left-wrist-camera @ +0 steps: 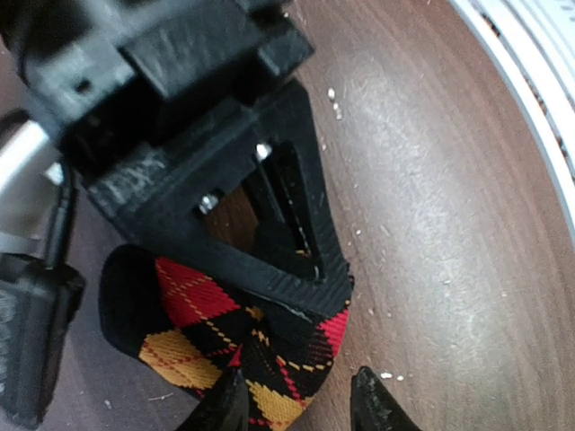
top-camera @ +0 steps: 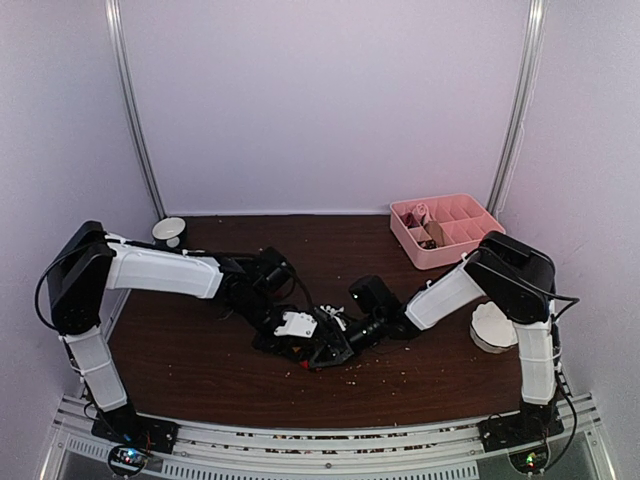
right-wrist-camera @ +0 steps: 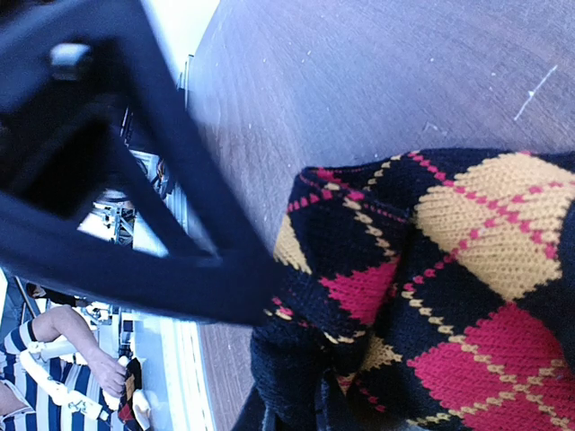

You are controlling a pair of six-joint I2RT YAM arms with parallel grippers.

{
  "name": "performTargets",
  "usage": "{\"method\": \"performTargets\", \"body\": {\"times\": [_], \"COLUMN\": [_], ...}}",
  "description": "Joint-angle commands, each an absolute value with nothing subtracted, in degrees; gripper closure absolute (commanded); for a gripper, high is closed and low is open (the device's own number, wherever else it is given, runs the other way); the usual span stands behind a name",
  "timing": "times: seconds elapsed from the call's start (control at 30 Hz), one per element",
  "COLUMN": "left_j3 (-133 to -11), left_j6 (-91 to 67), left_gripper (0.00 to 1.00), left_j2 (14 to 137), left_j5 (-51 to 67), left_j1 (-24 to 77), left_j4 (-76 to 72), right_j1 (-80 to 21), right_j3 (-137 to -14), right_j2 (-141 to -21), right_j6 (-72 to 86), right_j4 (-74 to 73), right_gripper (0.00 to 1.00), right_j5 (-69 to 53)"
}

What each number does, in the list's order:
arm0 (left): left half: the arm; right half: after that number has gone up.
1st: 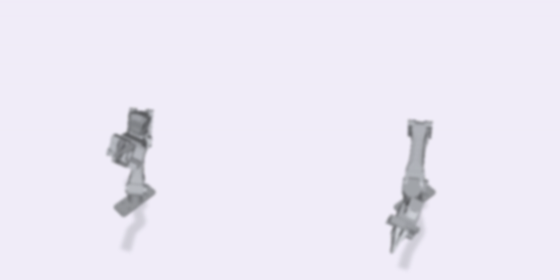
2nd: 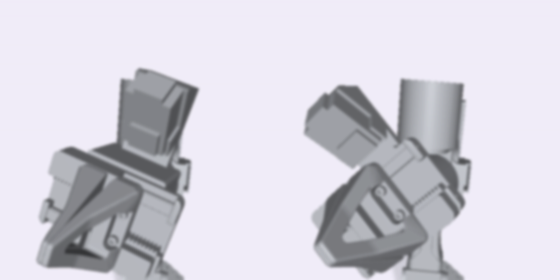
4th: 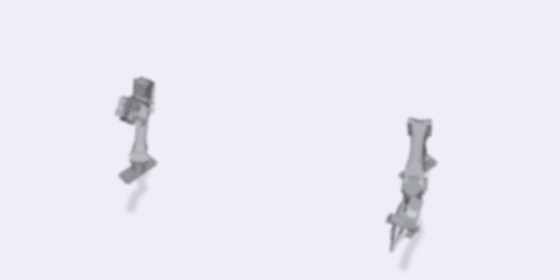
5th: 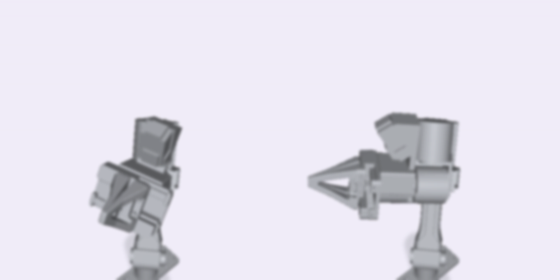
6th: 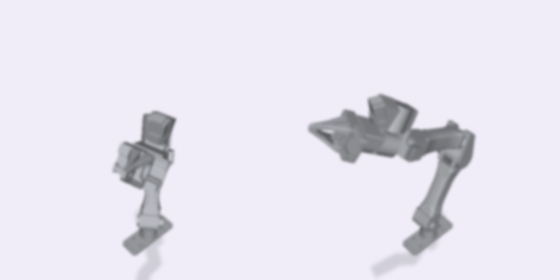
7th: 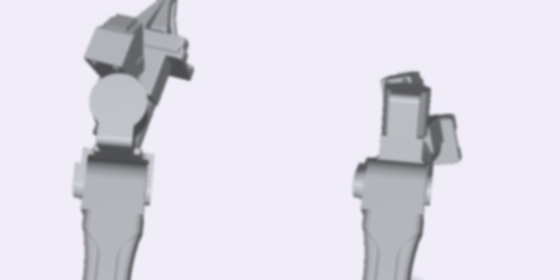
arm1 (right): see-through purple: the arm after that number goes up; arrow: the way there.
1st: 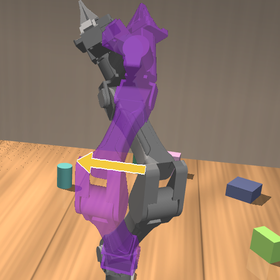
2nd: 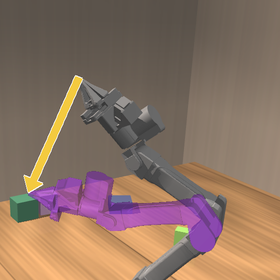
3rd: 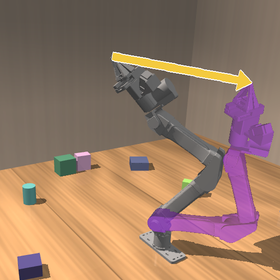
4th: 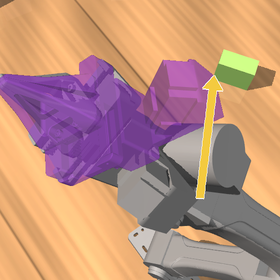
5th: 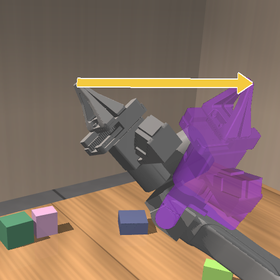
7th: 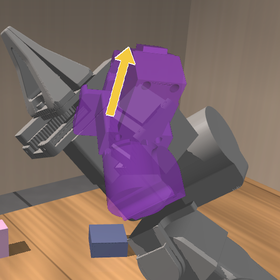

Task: Roll the socks
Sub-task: Roll the sock at the center of the board.

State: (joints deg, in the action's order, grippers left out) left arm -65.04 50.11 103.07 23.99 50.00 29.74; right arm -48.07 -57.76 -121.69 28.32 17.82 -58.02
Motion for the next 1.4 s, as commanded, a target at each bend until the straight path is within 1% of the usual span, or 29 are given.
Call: {"method": "performTargets", "body": {"times": [0.0, 0.17, 0.23, 0.27, 0.33, 0.37, 0.4, 0.53, 0.6, 0.63, 0.8, 0.83, 0.93, 0.97, 1.0, 1.03, 1.07, 1.27, 1.37], "left_j3": [-67.3, -68.9, -69.1, -69.1, -69.3, -69.4, -69.6, -71.2, -71.6, -71.7, -72.3, -72.8, -75.0, -75.5, -76.2, -77.1, -78.0, -82.6, -83.7], "left_j6": [51.6, 50.7, 50.0, 49.6, 48.4, 47.6, 46.3, 41.6, 38.9, 37.2, 34.4, 34.1, 33.2, 33.0, 32.8, 32.5, 32.2, 31.4, 31.5], "left_gripper": [0.62, 0.69, 0.76, 0.83, 0.91, 0.94, 0.96, 1.00, 1.00, 1.00, 1.00, 1.00, 1.00, 1.00, 1.00, 1.00, 1.00, 1.00, 1.00], "left_j2": [108.1, 111.5, 112.2, 112.5, 112.6, 112.7, 113.1, 116.2, 117.9, 120.1, 122.1, 122.5, 124.5, 125.2, 125.9, 126.6, 127.5, 132.0, 132.7], "left_j5": [21.8, 20.3, 20.2, 20.5, 22.0, 23.2, 24.4, 29.6, 31.4, 32.8, 35.5, 36.2, 38.6, 38.8, 39.1, 39.9, 40.6, 44.8, 46.5], "left_j1": [50.3, 49.7, 49.5, 49.4, 49.2, 49.1, 49.0, 47.0, 46.0, 44.9, 43.8, 43.5, 41.9, 41.6, 41.2, 40.8, 40.5, 39.0, 38.7], "left_j4": [30.9, 31.1, 31.0, 31.0, 31.5, 31.9, 32.3, 34.7, 35.1, 36.1, 36.4, 36.9, 39.1, 39.6, 40.2, 41.1, 42.0, 47.7, 49.5], "right_j1": [-45.4, -45.1, -45.0, -44.8, -44.6, -44.6, -44.4, -44.4, -44.6, -45.1, -45.6, -45.6, -45.6, -45.7, -45.7, -45.7, -45.8, -46.2, -45.9], "right_j3": [-51.4, -50.5, -49.8, -49.4, -48.3, -47.7, -46.9, -42.9, -42.0, -40.3, -36.6, -35.5, -32.9, -32.1, -31.4, -30.4, -29.5, -22.5, -17.3], "right_j2": [-128.7, -128.1, -127.5, -127.1, -125.7, -124.9, -124.1, -121.8, -121.6, -120.7, -115.7, -114.4, -109.9, -108.3, -106.2, -104.5, -102.9, -90.1, -82.7], "right_j6": [28.5, 29.3, 30.0, 30.4, 31.3, 31.9, 32.5, 36.2, 37.9, 39.3, 38.6, 38.0, 35.5, 34.6, 33.8, 33.2, 32.5, 31.0, 37.5], "right_j4": [1.1, 2.4, 3.6, 4.0, 5.6, 6.8, 8.1, 16.8, 20.1, 25.5, 32.1, 32.9, 32.7, 32.3, 31.7, 31.2, 30.7, 29.1, 32.2], "right_gripper": [1.00, 1.00, 1.00, 1.00, 1.00, 0.99, 0.96, 0.91, 0.82, 0.77, 0.67, 0.62, 0.43, 0.39, 0.30, 0.04, 0.00, 0.00, 0.00], "right_j5": [-44.4, -44.6, -44.6, -44.4, -43.2, -42.4, -41.4, -39.0, -38.5, -38.1, -35.1, -34.0, -29.1, -27.3, -25.3, -23.1, -21.0, -7.1, 2.4]}}
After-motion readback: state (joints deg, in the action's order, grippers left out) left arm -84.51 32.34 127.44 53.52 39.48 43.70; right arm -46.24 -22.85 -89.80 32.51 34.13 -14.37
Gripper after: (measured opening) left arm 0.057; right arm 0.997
